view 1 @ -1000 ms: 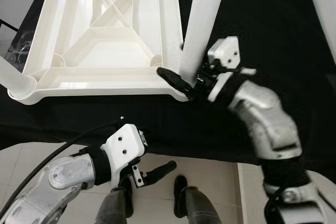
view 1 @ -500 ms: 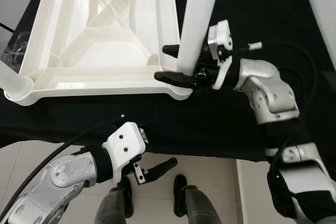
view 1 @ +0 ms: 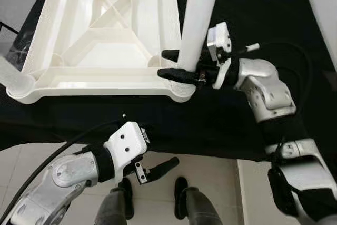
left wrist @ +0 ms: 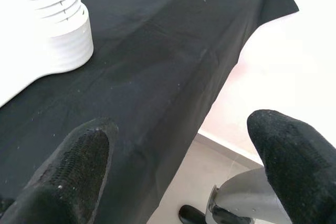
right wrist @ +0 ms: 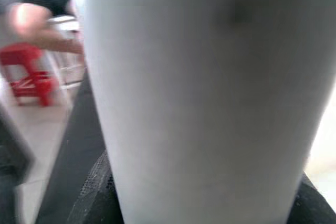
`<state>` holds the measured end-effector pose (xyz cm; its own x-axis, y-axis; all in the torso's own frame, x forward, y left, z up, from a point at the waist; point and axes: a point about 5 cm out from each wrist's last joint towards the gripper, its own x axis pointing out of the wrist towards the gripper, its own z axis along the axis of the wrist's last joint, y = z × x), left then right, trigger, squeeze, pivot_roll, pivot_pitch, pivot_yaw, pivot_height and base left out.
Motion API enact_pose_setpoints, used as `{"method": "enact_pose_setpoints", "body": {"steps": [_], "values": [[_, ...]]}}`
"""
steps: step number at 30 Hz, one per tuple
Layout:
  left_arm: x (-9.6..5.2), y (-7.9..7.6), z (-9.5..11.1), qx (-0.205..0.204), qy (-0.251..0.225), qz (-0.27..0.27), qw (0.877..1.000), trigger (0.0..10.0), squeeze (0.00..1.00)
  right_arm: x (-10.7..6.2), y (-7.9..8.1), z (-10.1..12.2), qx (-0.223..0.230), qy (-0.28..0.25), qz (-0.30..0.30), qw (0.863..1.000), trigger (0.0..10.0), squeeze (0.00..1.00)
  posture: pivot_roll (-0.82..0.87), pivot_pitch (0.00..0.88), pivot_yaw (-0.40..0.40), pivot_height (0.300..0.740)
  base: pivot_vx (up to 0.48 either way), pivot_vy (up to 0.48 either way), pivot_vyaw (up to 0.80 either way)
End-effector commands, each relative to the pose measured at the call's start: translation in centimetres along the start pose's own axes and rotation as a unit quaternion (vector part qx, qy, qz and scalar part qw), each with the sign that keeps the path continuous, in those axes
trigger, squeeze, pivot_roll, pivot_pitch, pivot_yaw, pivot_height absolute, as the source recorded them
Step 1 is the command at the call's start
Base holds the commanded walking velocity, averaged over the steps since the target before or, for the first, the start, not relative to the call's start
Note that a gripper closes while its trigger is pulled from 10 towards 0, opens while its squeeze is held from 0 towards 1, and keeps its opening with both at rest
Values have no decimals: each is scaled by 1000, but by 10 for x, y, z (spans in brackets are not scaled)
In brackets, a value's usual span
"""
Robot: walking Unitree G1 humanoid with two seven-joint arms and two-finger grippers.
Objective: Building children table
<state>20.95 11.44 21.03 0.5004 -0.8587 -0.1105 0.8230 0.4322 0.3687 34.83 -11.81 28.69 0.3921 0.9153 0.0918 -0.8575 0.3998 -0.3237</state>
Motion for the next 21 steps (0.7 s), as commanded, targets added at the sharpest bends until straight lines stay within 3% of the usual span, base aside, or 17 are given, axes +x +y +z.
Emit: {"method": "enact_pose_setpoints", "body": {"steps": [1, 2, 3, 4, 5, 8, 11, 15, 18, 21], "values": [[1, -6, -3, -9, 0, -10, 1000, 10000, 0, -11, -2, -24, 30, 61, -60, 996, 0, 0, 60, 350, -116, 740, 0, 0, 0], [1, -6, -3, -9, 0, -10, 1000, 10000, 0, -11, -2, -24, 30, 61, -60, 996, 0, 0, 60, 350, -116, 740, 0, 0, 0], [-1, -6, -3, -10, 3, -8, 1000, 10000, 0, -14, 51, -73, 71, 136, -263, 952, 0, 0, 85, 369, -95, 740, 0, 0, 0], [-2, -6, -4, -11, 4, -6, 1000, 10000, 0, -21, 77, -84, 79, 157, -356, 918, 0, 0, 87, 372, -89, 740, 0, 0, 0], [-3, -6, -4, -14, 4, -6, 1000, 10000, 0, -21, 93, -89, 100, 162, -403, 895, 0, 0, 83, 369, -83, 740, 0, 0, 0], [-3, -6, -4, -15, 4, -6, 1000, 10000, 0, -18, 100, -91, 114, 161, -419, 886, 0, 0, 83, 356, -73, 740, 0, 0, 0], [-4, -4, -5, -8, 9, -11, 1000, 10000, 0, 4, 77, -84, 91, 116, -427, 892, 0, 0, 103, 343, -66, 740, 0, 0, 0], [-5, 2, -5, -1, 10, -1, 1000, 10000, 0, 21, 66, -82, 97, 94, -420, 897, 0, 0, 111, 340, -64, 740, 0, 0, 0], [-5, 3, -5, -2, 9, 2, 1000, 10000, 0, 25, 64, -81, 99, 90, -415, 900, 0, 0, 113, 340, -63, 740, 0, 0, 0], [-4, -1, -5, -5, 7, 3, 1000, 10000, 0, 27, 59, -69, 88, 92, -436, 891, 0, 0, 117, 339, -67, 740, 0, 0, 0]]}}
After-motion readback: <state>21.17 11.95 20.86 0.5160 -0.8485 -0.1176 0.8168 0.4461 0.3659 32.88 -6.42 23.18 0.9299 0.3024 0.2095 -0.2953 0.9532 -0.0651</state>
